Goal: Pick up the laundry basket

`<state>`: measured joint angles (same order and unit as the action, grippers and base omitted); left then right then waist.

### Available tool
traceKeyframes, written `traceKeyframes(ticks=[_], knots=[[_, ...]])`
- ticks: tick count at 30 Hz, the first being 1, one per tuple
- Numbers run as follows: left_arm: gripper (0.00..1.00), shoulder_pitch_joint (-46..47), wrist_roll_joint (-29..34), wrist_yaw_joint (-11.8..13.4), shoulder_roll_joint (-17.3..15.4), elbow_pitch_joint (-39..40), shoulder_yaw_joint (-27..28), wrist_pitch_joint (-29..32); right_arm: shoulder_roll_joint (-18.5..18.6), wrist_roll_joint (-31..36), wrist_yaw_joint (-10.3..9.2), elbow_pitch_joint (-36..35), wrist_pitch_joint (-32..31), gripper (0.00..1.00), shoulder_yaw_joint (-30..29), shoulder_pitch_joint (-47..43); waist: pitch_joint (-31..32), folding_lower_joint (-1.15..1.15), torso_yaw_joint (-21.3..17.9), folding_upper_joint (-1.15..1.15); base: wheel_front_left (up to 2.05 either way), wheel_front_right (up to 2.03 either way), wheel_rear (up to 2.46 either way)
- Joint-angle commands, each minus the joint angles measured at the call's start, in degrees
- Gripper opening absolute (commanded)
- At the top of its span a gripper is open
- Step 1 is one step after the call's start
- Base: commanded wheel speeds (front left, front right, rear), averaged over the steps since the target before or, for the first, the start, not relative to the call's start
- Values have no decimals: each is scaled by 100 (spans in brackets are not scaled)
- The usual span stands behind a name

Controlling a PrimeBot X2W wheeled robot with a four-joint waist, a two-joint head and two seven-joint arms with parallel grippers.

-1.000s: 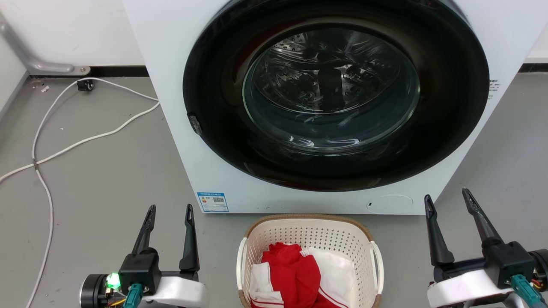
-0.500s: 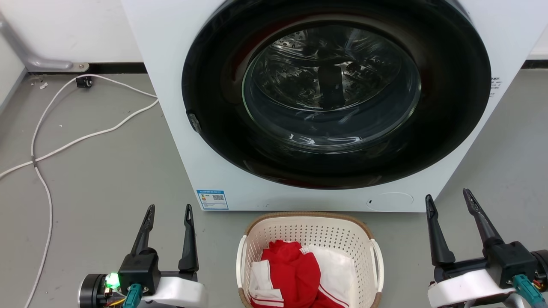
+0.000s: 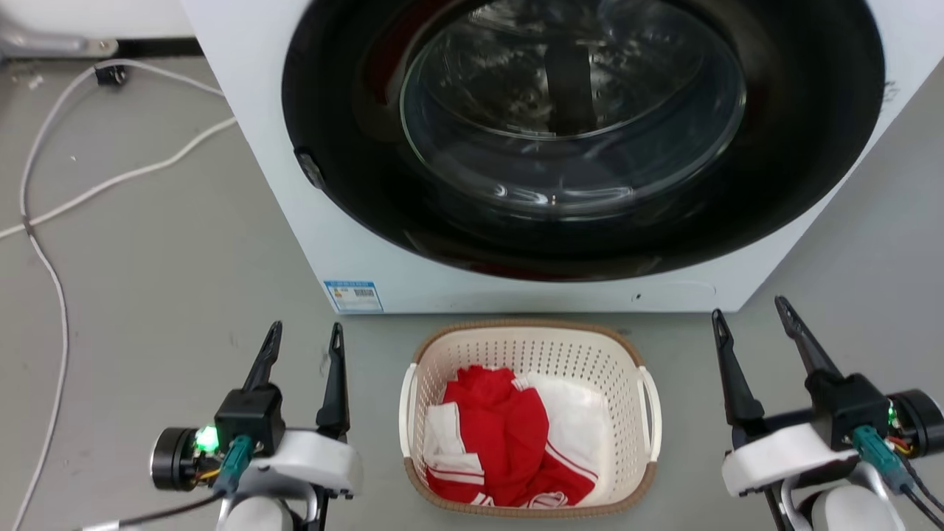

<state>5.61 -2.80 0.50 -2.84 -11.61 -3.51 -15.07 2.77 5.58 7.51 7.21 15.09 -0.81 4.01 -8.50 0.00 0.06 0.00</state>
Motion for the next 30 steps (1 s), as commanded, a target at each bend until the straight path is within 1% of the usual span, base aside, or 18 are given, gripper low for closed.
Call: traceKeyframes(ticks=[1,3,10,15,20,27,30], knots=[[100,253,-17,-72,-8,-217,-30,-15,18,52,-4,138,11,100,-17,236,-355,0,-42,0,0,0,0],[100,347,-16,-93,-7,-313,-44,-15,18,88,-4,206,12,100,-26,309,-465,0,-48,0,0,0,0],[100,1098,-24,-251,-8,-1155,-138,-16,16,331,-4,984,12,100,28,906,-1258,0,-59,0,0,0,0],[100,1581,-4,-359,-8,-1707,-203,-16,16,389,-4,1250,12,100,-10,1305,-1812,0,-65,0,0,0,0],[100,2069,-30,-432,-8,-2261,-273,-15,16,529,-4,1710,11,100,-31,1731,-2290,0,-68,0,0,0,0],[100,2696,-84,-442,-9,-2985,-409,-16,16,697,-4,2406,12,100,-46,2316,-2856,0,-92,0,0,0,0],[100,2884,-131,-470,-9,-3181,-446,-16,16,768,-4,2709,12,100,-57,2520,-3048,0,-99,0,0,0,0]])
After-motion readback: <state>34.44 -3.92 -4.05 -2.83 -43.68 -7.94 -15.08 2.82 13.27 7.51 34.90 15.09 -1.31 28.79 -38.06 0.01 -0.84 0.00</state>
